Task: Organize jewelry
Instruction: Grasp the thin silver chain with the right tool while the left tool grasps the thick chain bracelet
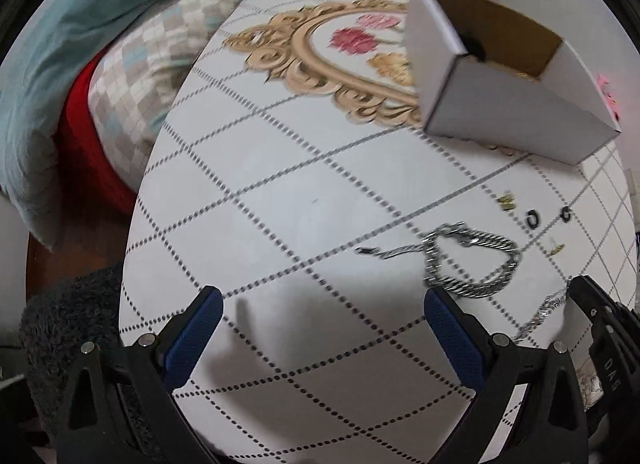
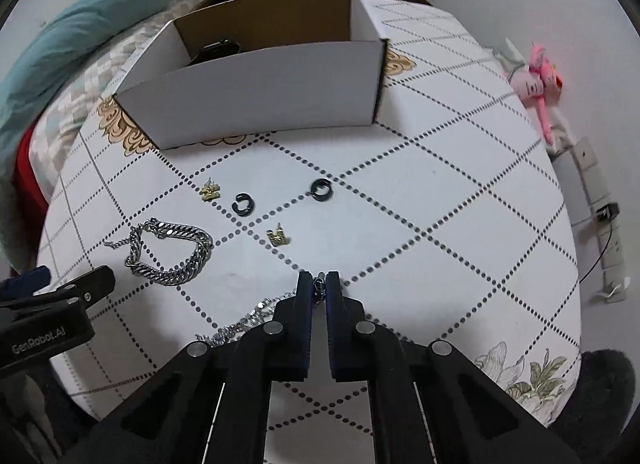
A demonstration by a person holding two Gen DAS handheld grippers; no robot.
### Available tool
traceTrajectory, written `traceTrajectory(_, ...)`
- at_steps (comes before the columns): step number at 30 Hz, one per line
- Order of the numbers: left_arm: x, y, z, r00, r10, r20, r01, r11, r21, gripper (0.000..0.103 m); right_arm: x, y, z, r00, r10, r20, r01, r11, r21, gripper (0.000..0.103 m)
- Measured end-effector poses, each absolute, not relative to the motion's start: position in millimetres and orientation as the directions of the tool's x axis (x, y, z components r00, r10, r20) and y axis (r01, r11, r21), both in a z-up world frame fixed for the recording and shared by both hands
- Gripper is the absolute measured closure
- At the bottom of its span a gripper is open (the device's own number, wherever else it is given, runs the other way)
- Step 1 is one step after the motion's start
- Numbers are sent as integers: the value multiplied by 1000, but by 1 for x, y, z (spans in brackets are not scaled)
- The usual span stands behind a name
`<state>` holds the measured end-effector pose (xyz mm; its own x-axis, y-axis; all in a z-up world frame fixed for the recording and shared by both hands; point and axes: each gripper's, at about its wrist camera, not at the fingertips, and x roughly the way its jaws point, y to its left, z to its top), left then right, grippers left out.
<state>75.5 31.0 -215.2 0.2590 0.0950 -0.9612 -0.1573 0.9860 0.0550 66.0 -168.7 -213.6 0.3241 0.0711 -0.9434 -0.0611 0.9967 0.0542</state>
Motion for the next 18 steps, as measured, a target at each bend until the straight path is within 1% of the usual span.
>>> traceTrajectory(3, 75, 11, -211, 294, 65, -954, -77, 996, 44, 1, 69, -188, -205, 331, 86, -940, -23, 996, 83, 98)
traceTrajectory(6, 77, -18, -212, 320, 52, -946, 25, 998, 64, 1, 74, -209, -198, 341, 84, -936, 12, 996, 94, 98)
traceTrajectory(8, 78, -38, -215, 324, 56, -944, 88, 992, 89, 4, 76, -220, -195, 343, 77, -936, 34, 995, 94, 98)
traceTrajectory(10, 81, -51, -216, 319, 51, -946, 122, 988, 95, 12, 77, -230, -195, 343, 73, -936, 53, 994, 97, 98)
traceTrajectory(11, 82, -59, -218, 314, 50, -948, 141, 985, 99, 14, 78, -235, -195, 343, 70, -937, 66, 993, 98, 98)
traceTrajectory(15, 83, -73, -222, 333, 53, -942, 178, 977, 117, 16, 78, -247, -197, 340, 70, -938, 99, 989, 109, 98)
traceTrajectory(17, 86, -78, -221, 346, 54, -937, 193, 973, 127, 21, 79, -252, -199, 338, 74, -938, 113, 987, 118, 98)
traceTrajectory(18, 87, -80, -220, 347, 39, -937, 199, 973, 114, 32, 79, -253, -199, 336, 76, -939, 118, 986, 122, 98)
